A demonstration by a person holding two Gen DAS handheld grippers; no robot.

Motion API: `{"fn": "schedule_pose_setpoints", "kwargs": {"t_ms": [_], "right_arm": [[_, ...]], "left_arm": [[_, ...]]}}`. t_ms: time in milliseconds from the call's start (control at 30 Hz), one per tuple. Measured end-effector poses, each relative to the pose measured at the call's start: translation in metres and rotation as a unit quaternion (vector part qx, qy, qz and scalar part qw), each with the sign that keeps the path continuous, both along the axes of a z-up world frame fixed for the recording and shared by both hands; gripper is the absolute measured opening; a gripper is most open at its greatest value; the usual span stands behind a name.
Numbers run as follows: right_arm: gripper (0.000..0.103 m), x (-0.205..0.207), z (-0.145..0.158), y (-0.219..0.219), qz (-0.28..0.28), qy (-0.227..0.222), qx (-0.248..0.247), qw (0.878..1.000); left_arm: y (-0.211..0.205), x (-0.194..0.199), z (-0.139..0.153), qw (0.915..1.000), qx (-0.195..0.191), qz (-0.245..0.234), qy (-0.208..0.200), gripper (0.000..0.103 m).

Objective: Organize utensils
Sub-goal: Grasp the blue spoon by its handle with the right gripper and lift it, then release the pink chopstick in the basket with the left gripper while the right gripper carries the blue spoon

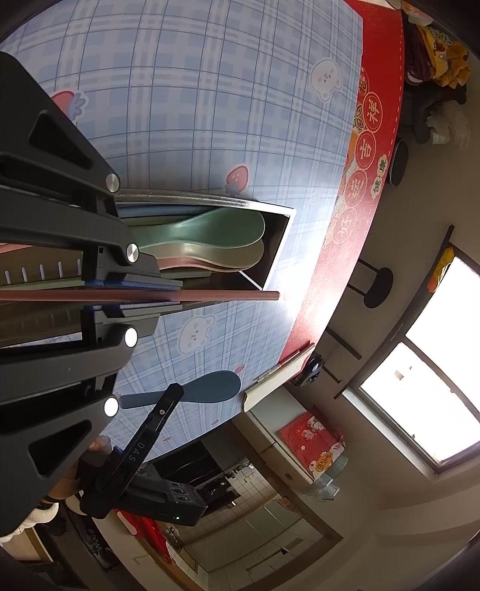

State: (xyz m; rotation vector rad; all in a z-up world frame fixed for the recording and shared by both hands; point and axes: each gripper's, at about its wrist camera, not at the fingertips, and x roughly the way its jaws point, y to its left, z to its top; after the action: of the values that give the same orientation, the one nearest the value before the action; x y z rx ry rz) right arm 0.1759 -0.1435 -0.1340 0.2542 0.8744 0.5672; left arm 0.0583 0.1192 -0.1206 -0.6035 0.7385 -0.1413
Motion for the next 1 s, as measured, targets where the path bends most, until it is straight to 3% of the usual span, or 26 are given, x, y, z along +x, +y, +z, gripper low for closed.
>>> {"fn": "schedule_pose_setpoints", "kwargs": {"t_ms": [133, 367, 1000], "right_arm": [[0.006, -0.013, -0.005, -0.006, -0.005, 0.007, 0.029, 1.000], [0.006, -0.021, -0.016, -0.004, 0.000, 0.013, 0.032, 0.999], [0.006, -0.026, -0.015, -0.025, -0.003, -0.013, 0.085, 0.996]], "left_arm": [[-0.003, 0.004, -0.006, 0.9999, -0.004, -0.004, 0.012, 0.006], [-0.012, 0.009, -0.011, 0.9995, 0.000, -0.016, 0.028, 0.006], [-0.025, 0.033, -0.021, 0.9930, 0.002, -0.005, 0.118, 0.006]]}}
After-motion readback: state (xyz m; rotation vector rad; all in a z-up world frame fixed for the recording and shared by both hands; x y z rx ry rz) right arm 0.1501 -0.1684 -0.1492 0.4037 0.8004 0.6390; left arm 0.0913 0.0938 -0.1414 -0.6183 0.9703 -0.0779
